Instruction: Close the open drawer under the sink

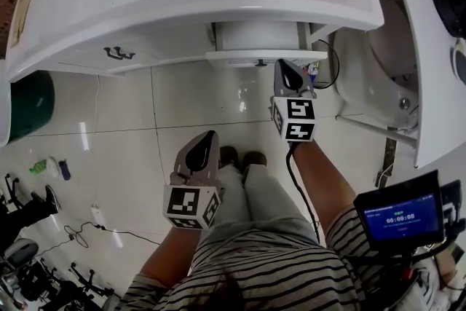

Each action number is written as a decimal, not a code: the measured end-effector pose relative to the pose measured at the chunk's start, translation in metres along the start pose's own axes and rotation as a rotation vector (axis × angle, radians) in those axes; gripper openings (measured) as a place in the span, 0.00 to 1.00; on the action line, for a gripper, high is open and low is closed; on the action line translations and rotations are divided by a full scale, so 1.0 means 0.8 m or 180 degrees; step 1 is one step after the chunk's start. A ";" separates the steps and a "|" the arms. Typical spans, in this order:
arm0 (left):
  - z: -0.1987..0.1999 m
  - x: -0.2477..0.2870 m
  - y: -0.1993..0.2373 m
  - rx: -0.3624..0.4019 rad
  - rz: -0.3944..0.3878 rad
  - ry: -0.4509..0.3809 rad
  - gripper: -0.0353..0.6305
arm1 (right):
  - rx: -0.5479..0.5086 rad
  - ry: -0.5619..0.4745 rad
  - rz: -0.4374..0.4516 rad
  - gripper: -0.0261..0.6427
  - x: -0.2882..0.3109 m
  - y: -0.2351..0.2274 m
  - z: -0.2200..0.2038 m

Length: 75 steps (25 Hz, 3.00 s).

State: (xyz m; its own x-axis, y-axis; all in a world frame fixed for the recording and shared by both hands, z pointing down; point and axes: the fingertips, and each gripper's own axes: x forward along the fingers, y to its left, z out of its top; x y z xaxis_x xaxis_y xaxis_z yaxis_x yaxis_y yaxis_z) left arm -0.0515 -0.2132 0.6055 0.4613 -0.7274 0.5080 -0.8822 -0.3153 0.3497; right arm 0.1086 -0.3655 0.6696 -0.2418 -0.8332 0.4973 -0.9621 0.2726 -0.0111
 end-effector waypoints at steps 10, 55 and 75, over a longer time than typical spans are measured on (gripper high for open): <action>0.006 0.000 0.005 0.0017 0.0016 -0.0002 0.07 | -0.0056 -0.0028 -0.0016 0.04 0.024 -0.008 0.016; 0.018 0.000 0.027 -0.0023 0.0074 -0.0088 0.07 | 0.0179 -0.0123 -0.0211 0.04 0.080 -0.034 0.055; 0.072 -0.086 -0.024 0.0016 0.0250 -0.0156 0.07 | 0.0247 -0.0102 -0.0065 0.04 -0.062 -0.041 0.118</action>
State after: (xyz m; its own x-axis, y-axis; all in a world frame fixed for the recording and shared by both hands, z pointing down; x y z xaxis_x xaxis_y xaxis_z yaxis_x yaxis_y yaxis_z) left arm -0.0720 -0.1922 0.5185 0.3855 -0.7790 0.4945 -0.9161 -0.2590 0.3062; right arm 0.1404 -0.3783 0.5636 -0.2249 -0.8535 0.4701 -0.9734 0.2184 -0.0690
